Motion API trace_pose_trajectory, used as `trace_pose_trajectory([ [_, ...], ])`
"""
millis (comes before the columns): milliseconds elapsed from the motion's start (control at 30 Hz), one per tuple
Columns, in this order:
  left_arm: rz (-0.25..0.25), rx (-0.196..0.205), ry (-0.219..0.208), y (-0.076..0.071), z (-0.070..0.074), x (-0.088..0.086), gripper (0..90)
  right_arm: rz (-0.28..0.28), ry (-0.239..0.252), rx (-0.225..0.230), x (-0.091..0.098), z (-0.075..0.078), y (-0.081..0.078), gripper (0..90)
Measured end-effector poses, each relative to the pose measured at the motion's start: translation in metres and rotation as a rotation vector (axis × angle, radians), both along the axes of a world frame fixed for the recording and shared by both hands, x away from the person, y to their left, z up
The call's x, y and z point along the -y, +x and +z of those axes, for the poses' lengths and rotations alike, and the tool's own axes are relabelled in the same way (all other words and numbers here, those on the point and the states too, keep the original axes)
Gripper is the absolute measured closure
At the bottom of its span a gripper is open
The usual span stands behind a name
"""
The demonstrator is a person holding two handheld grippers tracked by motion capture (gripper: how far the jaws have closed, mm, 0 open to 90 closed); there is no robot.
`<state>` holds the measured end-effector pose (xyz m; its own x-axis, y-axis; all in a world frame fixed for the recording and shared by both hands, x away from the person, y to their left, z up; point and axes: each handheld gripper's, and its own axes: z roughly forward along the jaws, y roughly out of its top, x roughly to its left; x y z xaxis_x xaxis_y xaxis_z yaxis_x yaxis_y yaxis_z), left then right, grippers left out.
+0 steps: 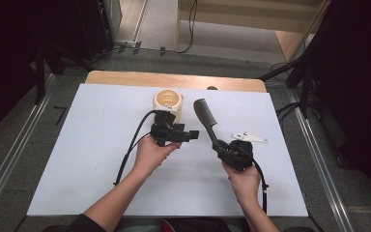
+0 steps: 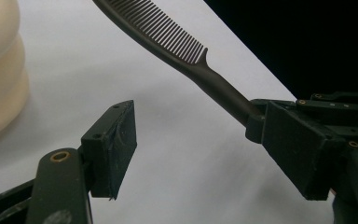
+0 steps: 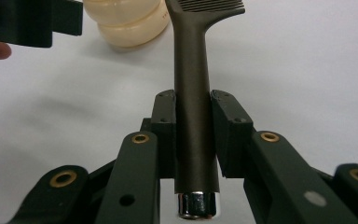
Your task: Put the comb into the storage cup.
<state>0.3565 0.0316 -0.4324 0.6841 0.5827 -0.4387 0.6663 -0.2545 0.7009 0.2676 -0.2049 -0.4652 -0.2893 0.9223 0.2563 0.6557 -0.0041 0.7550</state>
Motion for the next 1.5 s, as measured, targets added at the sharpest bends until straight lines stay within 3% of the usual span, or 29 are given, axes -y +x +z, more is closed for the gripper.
trace_pose_trajectory([
  [700, 0.058, -0.020, -0.069, 0.001, -0.004, 0.032, 28.7, -0.024, 0.020, 0.048, -0.003, 0.000, -0.006, 70.3],
  [1067, 0.102, -0.067, -0.114, 0.006, -0.010, 0.042, 30.3, -0.027, 0.037, 0.057, -0.004, 0.000, -0.006, 70.4],
  [1367, 0.116, -0.091, -0.115, 0.006, -0.014, 0.052, 33.0, -0.029, 0.044, 0.067, -0.005, 0.001, -0.006, 70.3],
  [1500, 0.125, -0.073, -0.108, 0.005, -0.015, 0.056, 36.1, -0.029, 0.049, 0.069, -0.005, 0.001, -0.006, 70.3],
])
